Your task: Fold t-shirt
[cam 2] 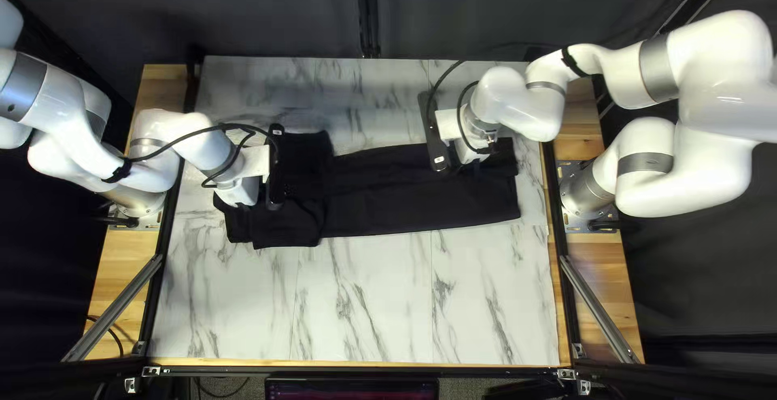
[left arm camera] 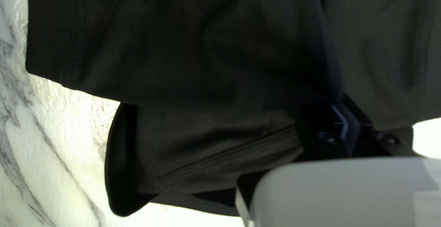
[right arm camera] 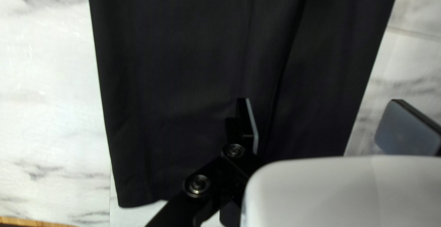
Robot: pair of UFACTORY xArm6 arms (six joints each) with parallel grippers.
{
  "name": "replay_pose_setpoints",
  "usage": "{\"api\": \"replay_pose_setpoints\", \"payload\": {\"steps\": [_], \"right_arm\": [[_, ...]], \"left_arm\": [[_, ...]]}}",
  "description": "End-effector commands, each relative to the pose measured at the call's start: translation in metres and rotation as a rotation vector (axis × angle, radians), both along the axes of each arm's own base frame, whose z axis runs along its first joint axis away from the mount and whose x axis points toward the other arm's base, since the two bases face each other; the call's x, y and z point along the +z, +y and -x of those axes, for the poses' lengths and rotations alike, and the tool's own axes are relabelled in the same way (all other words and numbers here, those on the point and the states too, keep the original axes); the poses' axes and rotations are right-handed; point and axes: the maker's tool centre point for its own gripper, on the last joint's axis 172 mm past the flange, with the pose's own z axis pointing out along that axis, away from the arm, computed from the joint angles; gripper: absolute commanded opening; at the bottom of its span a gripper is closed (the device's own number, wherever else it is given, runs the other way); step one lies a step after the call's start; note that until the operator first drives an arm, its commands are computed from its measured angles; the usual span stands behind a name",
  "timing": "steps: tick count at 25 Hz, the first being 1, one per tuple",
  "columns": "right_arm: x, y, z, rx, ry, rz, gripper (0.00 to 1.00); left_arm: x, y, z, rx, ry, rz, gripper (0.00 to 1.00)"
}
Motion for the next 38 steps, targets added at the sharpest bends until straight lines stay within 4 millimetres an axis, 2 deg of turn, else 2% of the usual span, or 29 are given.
{"api": "replay_pose_setpoints", "payload": {"steps": [1,7,14,17,19,24,28,38], "right_arm": [[-0.004,0.008,-0.024,0.035,-0.033,-0.019,1.0],[-0.021,0.018,-0.05,0.055,-0.072,-0.052,1.0],[-0.032,0.025,-0.058,0.04,-0.094,-0.07,1.0],[-0.034,0.03,-0.064,0.046,-0.094,-0.076,0.92],[-0.037,0.035,-0.066,0.051,-0.089,-0.078,0.92],[-0.049,0.046,-0.067,0.066,-0.075,-0.092,0.94],[-0.051,0.055,-0.066,0.073,-0.068,-0.099,0.94],[-0.04,0.104,-0.06,0.091,-0.069,-0.085,0.95]], "left_arm": [[0.001,0.001,0.0,-0.002,0.002,-0.002,0.07],[0.001,0.001,0.0,-0.001,-0.001,-0.001,0.06],[0.0,0.002,0.001,0.001,-0.007,0.0,0.05],[0.0,0.002,0.002,0.002,-0.007,0.002,0.05],[0.0,0.002,0.004,0.004,-0.007,0.001,0.05],[-0.001,0.002,0.004,0.007,-0.007,0.001,0.05],[-0.001,0.001,0.003,0.007,-0.007,0.001,0.05],[-0.001,0.003,0.003,0.006,-0.004,0.006,0.05]]}}
